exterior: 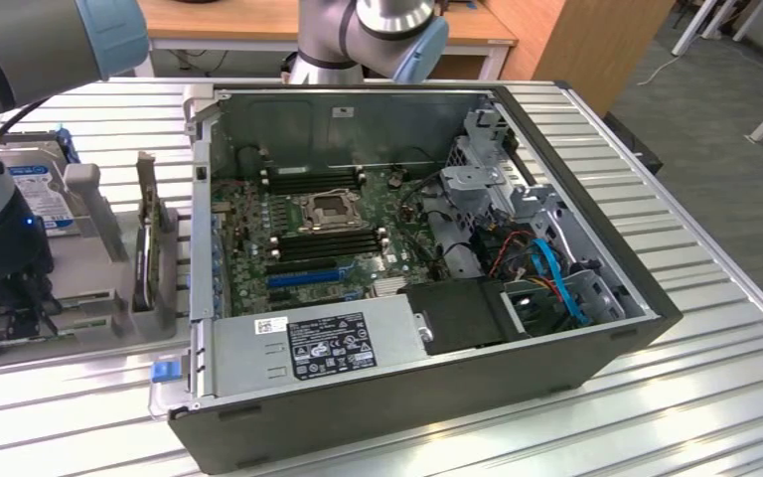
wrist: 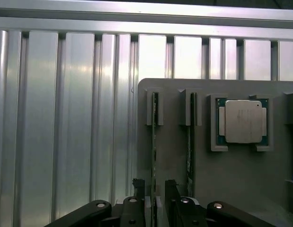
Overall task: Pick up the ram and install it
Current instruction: 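Pick up the ram and move it above insertion slot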
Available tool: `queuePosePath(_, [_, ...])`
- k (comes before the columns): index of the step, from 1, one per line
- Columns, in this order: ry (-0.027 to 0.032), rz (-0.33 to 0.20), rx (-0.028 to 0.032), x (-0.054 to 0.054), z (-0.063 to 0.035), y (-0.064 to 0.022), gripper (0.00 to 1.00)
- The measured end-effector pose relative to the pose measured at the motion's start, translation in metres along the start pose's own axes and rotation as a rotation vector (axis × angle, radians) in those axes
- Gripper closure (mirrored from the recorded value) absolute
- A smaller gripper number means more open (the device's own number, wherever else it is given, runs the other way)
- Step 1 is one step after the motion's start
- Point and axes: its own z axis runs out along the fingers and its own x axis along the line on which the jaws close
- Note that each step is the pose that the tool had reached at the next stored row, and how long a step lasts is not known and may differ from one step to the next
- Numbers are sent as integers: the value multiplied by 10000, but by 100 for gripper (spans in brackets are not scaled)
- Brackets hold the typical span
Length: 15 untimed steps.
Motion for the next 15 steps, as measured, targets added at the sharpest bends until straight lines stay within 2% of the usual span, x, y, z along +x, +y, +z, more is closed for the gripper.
queuePosePath(7, [-1,1,2,8,5,0,69])
queuePosePath(15, [0,0,1,10,68,-3,69])
